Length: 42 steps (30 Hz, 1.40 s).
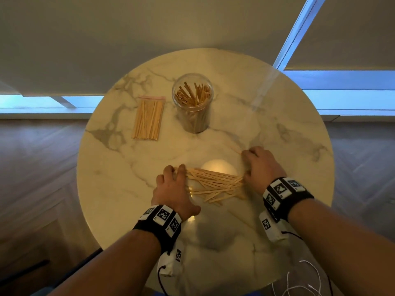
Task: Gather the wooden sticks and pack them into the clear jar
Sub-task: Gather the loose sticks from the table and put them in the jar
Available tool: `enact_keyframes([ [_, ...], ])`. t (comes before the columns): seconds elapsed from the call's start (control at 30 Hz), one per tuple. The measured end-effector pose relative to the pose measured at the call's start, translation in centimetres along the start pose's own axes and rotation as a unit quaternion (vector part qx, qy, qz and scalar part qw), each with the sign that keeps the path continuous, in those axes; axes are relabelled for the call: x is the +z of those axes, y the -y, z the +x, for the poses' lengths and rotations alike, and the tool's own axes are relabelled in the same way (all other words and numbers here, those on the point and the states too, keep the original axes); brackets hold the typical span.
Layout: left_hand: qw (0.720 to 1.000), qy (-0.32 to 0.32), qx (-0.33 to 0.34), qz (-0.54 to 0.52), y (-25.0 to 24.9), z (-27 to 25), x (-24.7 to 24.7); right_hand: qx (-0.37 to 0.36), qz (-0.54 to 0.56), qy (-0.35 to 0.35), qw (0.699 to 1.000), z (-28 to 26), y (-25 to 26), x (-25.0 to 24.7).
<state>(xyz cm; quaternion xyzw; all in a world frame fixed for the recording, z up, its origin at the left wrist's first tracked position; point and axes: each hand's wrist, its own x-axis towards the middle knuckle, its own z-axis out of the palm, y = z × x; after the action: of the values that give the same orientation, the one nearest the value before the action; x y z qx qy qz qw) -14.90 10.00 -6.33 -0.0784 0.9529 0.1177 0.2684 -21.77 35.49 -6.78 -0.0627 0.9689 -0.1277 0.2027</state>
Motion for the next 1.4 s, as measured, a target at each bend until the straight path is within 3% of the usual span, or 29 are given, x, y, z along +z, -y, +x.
enact_keyframes([
  [0.27,0.998,-0.017,0.044,-0.032,-1.7,1.5,-0.1,-0.153,0.03,0.053,0.986,-2.0,2.9,1.5],
  [0.37,0.998,-0.058,0.022,-0.03,-0.9,1.2,-0.4,-0.123,-0.001,0.046,0.991,-3.5,2.0,1.1],
  [0.5,0.997,-0.047,0.01,-0.053,0.2,1.1,-0.1,-0.066,0.047,0.036,0.996,-4.2,1.3,2.0],
  [0.73,0.993,-0.021,0.026,-0.112,-0.6,1.4,-0.3,-0.112,0.077,0.016,0.991,-2.7,3.1,2.4],
  [0.87,0.988,-0.02,0.043,-0.149,-0.6,1.5,-0.3,-0.122,-0.043,0.081,0.988,-2.6,4.6,2.7],
  [0.97,0.974,-0.022,0.063,-0.216,-0.5,1.3,-0.3,-0.127,-0.06,0.081,0.987,-2.1,5.9,3.5],
  [1.17,0.929,-0.048,0.04,-0.366,1.6,0.5,-0.5,-0.138,-0.059,0.071,0.986,-0.8,7.4,3.3],
  [1.4,0.92,-0.083,-0.013,-0.382,3.7,-0.9,-0.6,-0.122,-0.101,0.076,0.984,0.1,9.2,3.7],
])
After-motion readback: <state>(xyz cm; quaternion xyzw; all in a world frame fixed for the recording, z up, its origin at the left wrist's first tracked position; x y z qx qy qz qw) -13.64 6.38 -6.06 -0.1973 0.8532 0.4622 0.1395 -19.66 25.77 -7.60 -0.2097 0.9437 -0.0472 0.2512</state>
